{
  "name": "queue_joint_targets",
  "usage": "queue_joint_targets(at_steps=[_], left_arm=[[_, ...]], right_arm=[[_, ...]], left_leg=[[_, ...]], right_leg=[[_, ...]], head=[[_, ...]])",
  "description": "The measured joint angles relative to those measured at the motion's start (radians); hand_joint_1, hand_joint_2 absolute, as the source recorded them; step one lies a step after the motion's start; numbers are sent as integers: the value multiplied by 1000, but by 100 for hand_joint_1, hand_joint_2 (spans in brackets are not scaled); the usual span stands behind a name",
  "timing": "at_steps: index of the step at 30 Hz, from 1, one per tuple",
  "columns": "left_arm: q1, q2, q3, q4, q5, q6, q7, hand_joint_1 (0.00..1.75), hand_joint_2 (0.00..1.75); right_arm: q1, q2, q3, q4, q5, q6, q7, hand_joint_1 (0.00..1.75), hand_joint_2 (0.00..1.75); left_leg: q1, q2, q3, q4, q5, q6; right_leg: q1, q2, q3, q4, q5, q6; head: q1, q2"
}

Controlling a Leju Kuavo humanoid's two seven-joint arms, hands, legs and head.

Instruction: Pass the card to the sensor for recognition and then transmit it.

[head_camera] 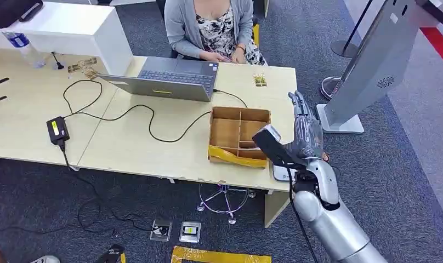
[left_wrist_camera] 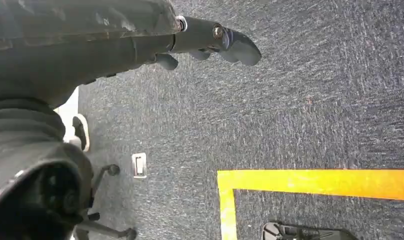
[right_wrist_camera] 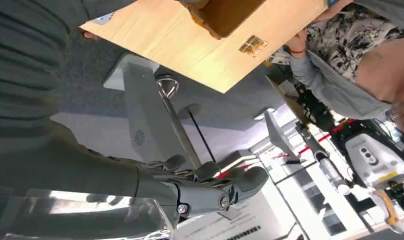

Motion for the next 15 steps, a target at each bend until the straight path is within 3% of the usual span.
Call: queue_joint_targets(at_steps=[15], left_arm=[[3,-1,0,0,3,3,6,0,0]], right_arm=[[175,-59,53,-228,140,47,121,0,175]], left_leg=[[0,0,0,0,-1,-1]], right_leg=[[0,0,0,0,-1,-1]], head=[[0,0]])
